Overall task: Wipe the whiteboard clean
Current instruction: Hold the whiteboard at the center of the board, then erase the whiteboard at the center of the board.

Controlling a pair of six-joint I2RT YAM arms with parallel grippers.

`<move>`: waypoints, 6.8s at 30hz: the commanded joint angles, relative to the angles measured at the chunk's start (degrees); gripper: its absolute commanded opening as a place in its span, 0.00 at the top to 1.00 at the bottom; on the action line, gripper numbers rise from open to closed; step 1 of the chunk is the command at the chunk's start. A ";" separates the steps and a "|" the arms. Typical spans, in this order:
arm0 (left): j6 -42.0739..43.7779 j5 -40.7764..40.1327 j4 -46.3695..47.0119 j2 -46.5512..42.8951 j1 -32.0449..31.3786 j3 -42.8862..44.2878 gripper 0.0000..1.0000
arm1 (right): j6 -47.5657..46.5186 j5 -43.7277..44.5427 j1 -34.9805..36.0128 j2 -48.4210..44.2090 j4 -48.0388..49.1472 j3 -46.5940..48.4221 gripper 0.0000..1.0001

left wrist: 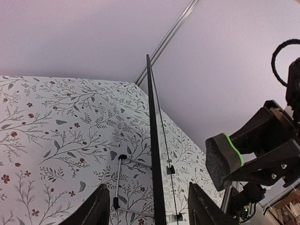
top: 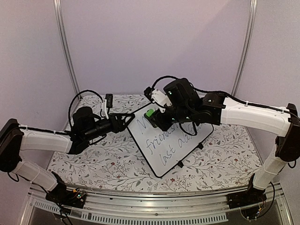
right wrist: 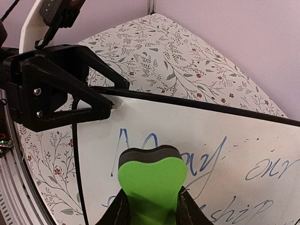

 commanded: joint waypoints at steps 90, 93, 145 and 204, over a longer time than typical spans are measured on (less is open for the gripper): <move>-1.76 -4.14 -3.61 2.60 -2.70 5.85 1.00 | 6.72 13.23 5.54 14.30 -8.64 13.88 0.69; -1.92 -4.03 -3.41 2.86 -2.70 5.88 1.00 | 7.03 12.44 5.54 13.71 -8.43 13.03 0.69; -4.44 -1.51 -0.60 4.81 -3.31 4.75 1.00 | 12.73 18.20 9.43 15.59 -17.66 12.77 0.71; -3.69 2.46 3.74 6.22 -3.36 3.82 1.00 | 4.46 12.57 3.69 18.66 -20.68 18.32 0.71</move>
